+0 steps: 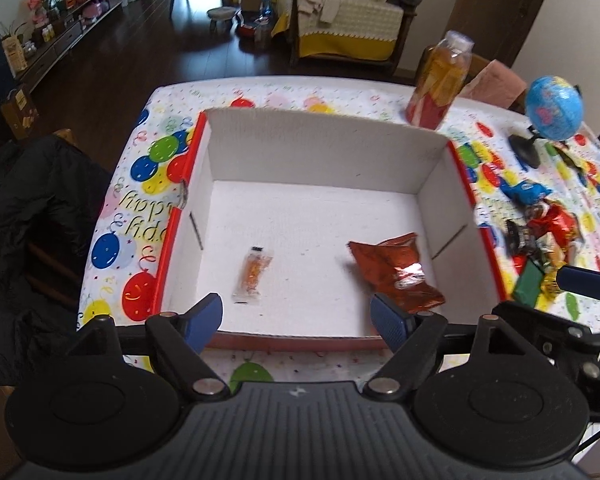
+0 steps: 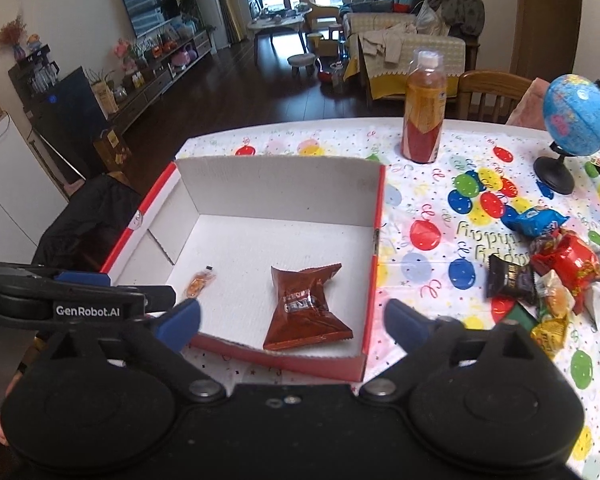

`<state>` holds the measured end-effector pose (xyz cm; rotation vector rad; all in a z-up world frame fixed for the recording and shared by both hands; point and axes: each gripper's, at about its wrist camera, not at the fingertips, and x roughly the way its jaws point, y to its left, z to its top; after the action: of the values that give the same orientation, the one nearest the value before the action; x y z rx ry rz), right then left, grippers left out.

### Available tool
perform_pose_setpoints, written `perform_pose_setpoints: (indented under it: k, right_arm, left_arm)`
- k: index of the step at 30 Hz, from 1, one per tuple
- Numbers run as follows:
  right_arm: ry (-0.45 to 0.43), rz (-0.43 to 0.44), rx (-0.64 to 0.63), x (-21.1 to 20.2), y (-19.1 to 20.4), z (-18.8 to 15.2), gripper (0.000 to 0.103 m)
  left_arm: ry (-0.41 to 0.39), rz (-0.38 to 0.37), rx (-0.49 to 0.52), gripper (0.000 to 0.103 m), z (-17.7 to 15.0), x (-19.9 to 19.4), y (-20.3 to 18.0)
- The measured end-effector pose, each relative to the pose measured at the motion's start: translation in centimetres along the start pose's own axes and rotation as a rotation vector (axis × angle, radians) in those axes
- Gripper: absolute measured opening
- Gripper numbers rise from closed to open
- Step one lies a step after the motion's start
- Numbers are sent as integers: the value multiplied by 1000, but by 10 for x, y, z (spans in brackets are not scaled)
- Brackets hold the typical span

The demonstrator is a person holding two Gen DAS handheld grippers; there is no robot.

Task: Organize snacks
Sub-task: 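Move both tools back from the box toward the remaining snacks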

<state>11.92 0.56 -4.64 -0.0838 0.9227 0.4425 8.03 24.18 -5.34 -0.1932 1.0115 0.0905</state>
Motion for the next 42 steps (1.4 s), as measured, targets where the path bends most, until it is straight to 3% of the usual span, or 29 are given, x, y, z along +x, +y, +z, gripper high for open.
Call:
perform_pose_setpoints:
  k: [3,9,12,20,27,31,35,42]
  right_arm:
    - [-15,3,11,-13,-5,-5,103]
    - [-51,9,54,-40,-24,-17,103]
    - [-76,5,78,-54,-39,-24,103]
    - [-150,-53,92,-84,-91,-52,103]
    - [-109,-112,77,-92,-143,-82,103]
    - [-83,-131,55,-91,-170,-93,100]
    - [-74,-163,68,-85,-205,-89,99]
    - [-46,-143,153,-65,-262,-77,91]
  left_arm:
    - [-25,-18,12,87,-3,-11,-7]
    - [-63,-62,34,88,-7,-31,-28]
    - [-89,-82,49,103,-10,-38,-42]
    - [-129,-163,92,103,-17,-44,-95]
    - [-103,-166,113,103,-22,-23,-153]
    - [-98,-143,177,103,-29,-6,-192]
    - [-92,-132,219,103,-34,13,-224]
    - [-49,-124,226,103,-34,54,-259]
